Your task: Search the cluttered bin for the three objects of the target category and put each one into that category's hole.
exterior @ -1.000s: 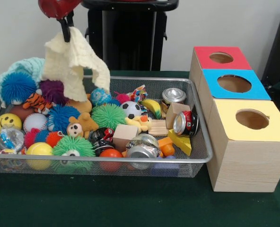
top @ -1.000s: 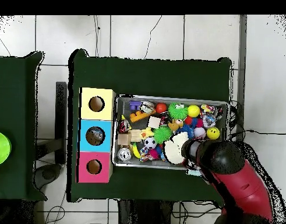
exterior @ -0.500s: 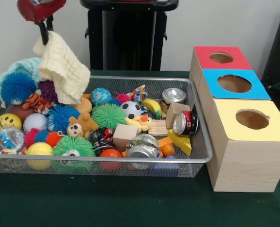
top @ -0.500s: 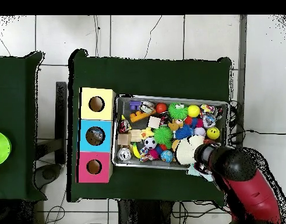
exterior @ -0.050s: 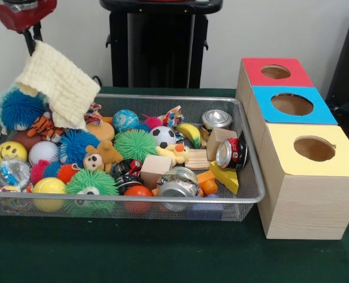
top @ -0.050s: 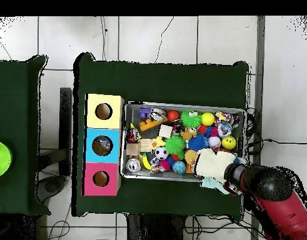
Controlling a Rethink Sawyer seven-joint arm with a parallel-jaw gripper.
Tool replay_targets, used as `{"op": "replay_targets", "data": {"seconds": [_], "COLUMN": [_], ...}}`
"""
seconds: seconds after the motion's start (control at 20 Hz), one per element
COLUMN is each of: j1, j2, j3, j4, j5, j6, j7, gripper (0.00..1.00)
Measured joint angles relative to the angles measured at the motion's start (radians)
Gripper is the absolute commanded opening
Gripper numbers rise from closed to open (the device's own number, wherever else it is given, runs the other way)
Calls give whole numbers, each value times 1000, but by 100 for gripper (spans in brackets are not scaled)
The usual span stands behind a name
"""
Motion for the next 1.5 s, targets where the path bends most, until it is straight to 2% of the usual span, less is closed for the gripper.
{"op": "replay_targets", "data": {"seconds": [0.1,0.15,0.55,0.95,1.25,1.5], "j1": [-15,-34,-38,-1,62,111], "j2": [3,9,12,8,-13,-36], "j3": [12,41,78,78,61,48], "j4": [1,3,4,4,-4,-32], "j5": [-4,-3,-5,-29,-37,-37], "j6": [-12,-72,-194,-199,-132,11], "j7": [0,0,0,0,0,0], "gripper": [0,100,100,100,100,100]}}
